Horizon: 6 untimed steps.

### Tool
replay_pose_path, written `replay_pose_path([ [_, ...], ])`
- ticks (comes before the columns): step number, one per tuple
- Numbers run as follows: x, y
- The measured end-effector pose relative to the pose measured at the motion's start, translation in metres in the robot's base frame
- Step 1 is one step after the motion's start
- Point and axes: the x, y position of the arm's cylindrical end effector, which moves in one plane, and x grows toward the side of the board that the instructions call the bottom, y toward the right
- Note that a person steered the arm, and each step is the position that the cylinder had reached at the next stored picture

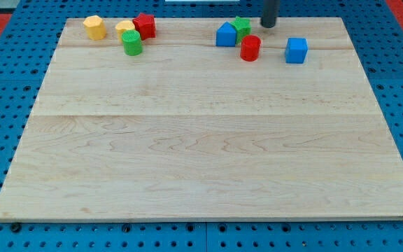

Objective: Slide the red star into the yellow heart

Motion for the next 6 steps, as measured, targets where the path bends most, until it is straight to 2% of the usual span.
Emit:
replay_pose_path([
  [1, -0.010, -0.017],
  [3, -0.009, -0.222],
  [4, -0.010, -0.281],
  [6, 0.028, -0.334],
])
